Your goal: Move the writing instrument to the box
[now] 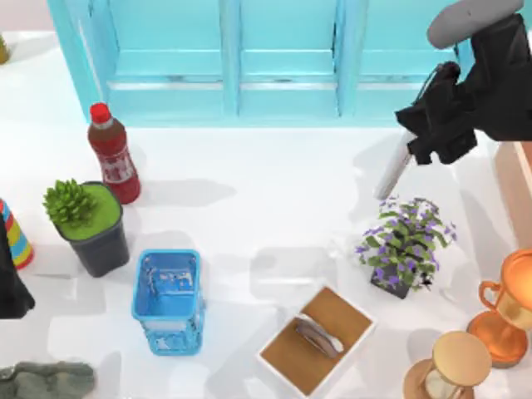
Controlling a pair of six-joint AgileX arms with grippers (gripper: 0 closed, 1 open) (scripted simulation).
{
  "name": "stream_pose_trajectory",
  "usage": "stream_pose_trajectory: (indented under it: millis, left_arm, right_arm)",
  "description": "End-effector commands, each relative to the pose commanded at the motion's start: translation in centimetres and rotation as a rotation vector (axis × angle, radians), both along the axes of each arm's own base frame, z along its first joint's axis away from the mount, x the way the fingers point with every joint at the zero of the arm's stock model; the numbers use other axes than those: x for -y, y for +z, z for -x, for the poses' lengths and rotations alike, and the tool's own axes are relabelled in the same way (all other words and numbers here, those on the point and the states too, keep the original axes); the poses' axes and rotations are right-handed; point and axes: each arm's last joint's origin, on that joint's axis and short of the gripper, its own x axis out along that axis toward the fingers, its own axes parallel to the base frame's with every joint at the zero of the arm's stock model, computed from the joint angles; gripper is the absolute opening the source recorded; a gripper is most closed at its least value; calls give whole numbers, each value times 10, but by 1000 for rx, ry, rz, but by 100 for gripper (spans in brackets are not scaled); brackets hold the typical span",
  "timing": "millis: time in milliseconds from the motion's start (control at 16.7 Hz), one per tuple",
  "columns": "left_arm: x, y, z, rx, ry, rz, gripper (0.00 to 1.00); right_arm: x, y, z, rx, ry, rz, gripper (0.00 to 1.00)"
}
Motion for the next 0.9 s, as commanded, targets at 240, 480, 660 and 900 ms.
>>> stream_pose_trajectory:
  millis: [240, 480, 660, 900]
  left_arm:
    - [0, 0, 0, 0, 0, 0, 100]
    - [0, 0, 0, 0, 0, 0, 100]
    - [0, 0, 0, 0, 0, 0, 100]
    - [0, 0, 0, 0, 0, 0, 100]
  right_arm:
    - [98, 20, -5, -27, -179, 85, 0]
    - [173, 35, 26, -71, -328, 136, 0]
    - [198, 41, 49, -97, -379, 156, 0]
    - [203, 43, 56, -105, -390, 162, 0]
